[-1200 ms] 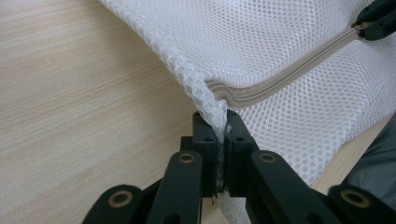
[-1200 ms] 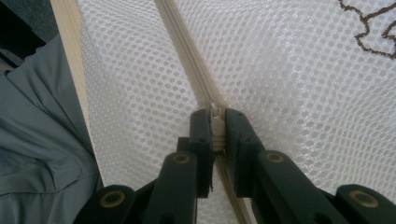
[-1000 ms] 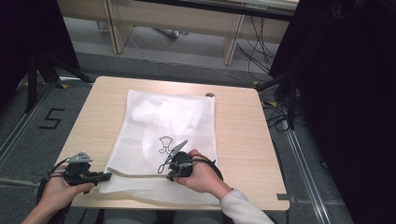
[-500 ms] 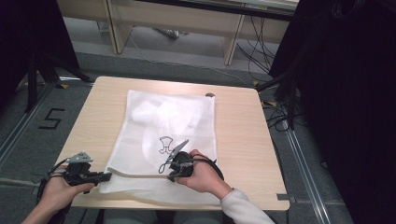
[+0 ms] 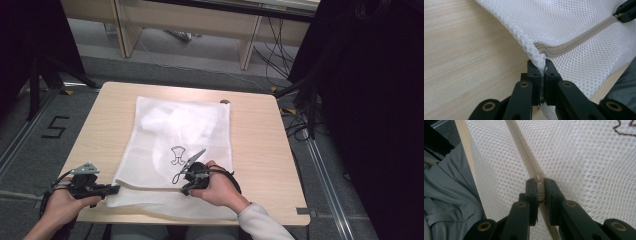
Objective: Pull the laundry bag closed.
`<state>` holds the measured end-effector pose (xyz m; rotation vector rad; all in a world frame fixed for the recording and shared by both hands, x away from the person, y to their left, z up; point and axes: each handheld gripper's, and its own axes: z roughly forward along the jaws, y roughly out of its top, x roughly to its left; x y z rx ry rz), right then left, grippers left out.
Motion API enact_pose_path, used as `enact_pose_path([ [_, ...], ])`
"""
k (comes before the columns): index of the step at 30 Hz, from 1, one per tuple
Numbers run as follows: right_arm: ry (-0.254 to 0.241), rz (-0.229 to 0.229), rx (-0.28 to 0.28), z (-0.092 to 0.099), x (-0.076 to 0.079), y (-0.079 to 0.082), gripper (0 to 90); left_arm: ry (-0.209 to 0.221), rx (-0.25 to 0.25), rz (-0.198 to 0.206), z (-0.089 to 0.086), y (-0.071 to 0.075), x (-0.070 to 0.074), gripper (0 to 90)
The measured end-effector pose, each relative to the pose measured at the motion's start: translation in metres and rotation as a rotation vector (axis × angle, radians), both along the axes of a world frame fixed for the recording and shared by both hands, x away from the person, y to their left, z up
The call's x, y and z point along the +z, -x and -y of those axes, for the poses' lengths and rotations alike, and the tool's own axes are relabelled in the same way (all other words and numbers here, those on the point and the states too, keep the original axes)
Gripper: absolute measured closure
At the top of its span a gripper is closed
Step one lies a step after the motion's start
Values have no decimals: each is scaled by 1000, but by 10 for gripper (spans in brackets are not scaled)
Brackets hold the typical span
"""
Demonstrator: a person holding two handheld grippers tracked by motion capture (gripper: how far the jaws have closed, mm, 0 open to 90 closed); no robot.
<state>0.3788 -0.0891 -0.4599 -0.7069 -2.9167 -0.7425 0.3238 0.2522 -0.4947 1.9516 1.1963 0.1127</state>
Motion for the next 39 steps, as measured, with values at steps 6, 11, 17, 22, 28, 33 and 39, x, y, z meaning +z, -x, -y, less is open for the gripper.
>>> enact_pose_path([
  [6, 1, 20, -6, -3, -2, 0, 827, -25, -23, -15, -2, 0, 2, 858],
  [11, -13, 26, -2, -4, 0, 0, 826, -30, -27, -17, -1, -1, 1, 857],
  [17, -47, 55, 19, -3, 5, 2, 826, -30, -7, -6, -3, -1, -1, 858],
  [22, -44, 36, 22, 1, 7, 3, 828, -45, -4, -32, -2, -1, 1, 860],
  [28, 20, 41, 28, 8, 5, 4, 828, -109, 26, -17, -10, -2, 1, 863],
  [33, -7, 26, -8, 27, 2, 2, 828, -65, -3, -35, -3, -2, 0, 862],
  [39, -13, 40, -2, 32, 2, 3, 828, -40, 10, -24, -1, 0, -2, 861],
])
